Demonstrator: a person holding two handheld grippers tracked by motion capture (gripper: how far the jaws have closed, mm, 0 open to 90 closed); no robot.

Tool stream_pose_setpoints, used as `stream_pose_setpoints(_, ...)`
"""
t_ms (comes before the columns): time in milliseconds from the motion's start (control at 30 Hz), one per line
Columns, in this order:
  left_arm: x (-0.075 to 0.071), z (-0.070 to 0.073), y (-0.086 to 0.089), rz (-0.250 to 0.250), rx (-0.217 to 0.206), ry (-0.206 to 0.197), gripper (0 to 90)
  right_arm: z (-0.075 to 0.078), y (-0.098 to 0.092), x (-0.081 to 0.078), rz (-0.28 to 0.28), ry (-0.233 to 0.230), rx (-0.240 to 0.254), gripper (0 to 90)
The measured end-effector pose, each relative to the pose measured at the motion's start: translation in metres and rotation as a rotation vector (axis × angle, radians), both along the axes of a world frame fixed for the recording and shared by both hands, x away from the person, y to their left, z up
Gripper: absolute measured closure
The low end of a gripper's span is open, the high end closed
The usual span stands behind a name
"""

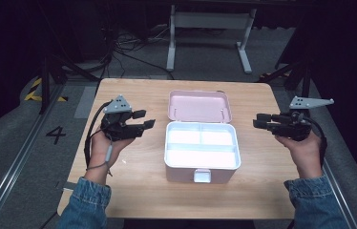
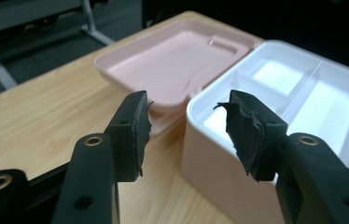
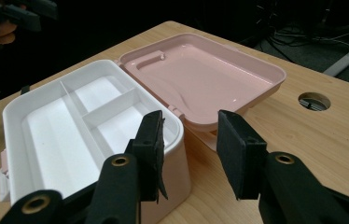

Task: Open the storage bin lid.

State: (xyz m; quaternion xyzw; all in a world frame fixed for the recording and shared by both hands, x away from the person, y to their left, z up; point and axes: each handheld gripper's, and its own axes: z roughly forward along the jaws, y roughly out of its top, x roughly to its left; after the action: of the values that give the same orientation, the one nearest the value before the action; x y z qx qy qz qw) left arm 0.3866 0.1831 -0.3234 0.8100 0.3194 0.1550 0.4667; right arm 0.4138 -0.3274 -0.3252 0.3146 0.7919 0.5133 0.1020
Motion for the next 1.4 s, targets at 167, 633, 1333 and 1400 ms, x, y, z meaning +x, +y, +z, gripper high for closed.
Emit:
stream_pose_setpoints(167, -0.009, -0.013, 0.014, 0.042, 0.069, 0.019, 49.4, -0.004, 0.0, 0.005, -0.005, 0.035, -0.02, 59.5)
stream_pose_setpoints(633, -0.012, -0.042, 0.041, 0.114, 0.251, 0.199, 45.7, -0.022, -0.01, 0.011, -0.049, 0.109, -0.077, 57.2)
stream_pose_setpoints(1333, 0.004, -0.074, 0.063, 0.251, 0.369, 0.444, 42.3, -0.05, -0.034, 0.019, -0.137, 0.2, -0.08, 56.0)
stream_pose_setpoints(1400, 0.003, -0.073, 0.061, 0.241, 0.363, 0.443, 41.9, -0.051, -0.033, 0.019, -0.135, 0.203, -0.084, 55.7)
